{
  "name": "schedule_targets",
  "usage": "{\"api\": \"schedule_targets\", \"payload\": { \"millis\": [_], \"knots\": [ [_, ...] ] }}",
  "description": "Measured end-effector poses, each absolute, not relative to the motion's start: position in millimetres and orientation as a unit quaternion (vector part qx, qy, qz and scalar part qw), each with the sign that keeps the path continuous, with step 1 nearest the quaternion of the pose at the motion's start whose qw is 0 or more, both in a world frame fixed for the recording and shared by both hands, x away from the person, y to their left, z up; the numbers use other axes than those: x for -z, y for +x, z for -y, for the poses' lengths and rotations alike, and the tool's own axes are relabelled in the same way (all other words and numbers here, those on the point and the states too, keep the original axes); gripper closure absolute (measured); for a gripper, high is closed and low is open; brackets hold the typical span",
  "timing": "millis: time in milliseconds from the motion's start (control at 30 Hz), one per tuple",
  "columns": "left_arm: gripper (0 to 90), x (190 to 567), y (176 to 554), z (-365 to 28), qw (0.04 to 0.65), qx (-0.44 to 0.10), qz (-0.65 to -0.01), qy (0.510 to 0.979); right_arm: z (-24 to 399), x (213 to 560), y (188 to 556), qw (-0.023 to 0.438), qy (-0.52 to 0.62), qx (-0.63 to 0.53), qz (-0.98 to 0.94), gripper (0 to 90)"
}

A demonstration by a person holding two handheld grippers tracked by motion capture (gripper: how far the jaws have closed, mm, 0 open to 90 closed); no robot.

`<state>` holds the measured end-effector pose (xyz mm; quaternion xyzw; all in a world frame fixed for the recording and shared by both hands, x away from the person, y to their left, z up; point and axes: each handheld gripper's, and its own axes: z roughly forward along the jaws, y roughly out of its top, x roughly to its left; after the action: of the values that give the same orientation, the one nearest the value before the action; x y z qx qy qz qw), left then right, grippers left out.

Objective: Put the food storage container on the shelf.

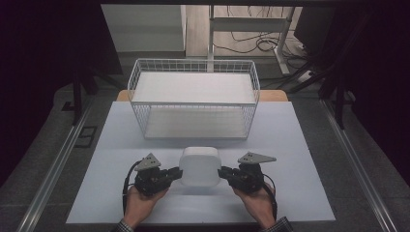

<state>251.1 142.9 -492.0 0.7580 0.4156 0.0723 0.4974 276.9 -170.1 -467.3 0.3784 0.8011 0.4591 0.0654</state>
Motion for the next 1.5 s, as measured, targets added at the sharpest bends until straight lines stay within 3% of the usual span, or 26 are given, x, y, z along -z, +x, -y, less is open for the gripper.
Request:
{"api": "schedule_targets", "payload": {
  "millis": [500,800,1500],
  "knots": [
    [79.1,482.1,276.6,-152.2,0.500,-0.091,-0.424,0.750,157.2,457.9,308.2,0.085,0.363,-0.467,-0.802,77.7],
    [79.1,479.5,310.0,-157.4,0.508,-0.090,-0.433,0.739,148.0,451.5,341.2,0.098,0.369,-0.477,-0.792,77.3],
    [78.8,485.4,370.0,-152.1,0.478,-0.095,-0.449,0.749,143.7,468.2,395.1,0.100,0.410,-0.465,-0.778,76.5]
  ]
}}
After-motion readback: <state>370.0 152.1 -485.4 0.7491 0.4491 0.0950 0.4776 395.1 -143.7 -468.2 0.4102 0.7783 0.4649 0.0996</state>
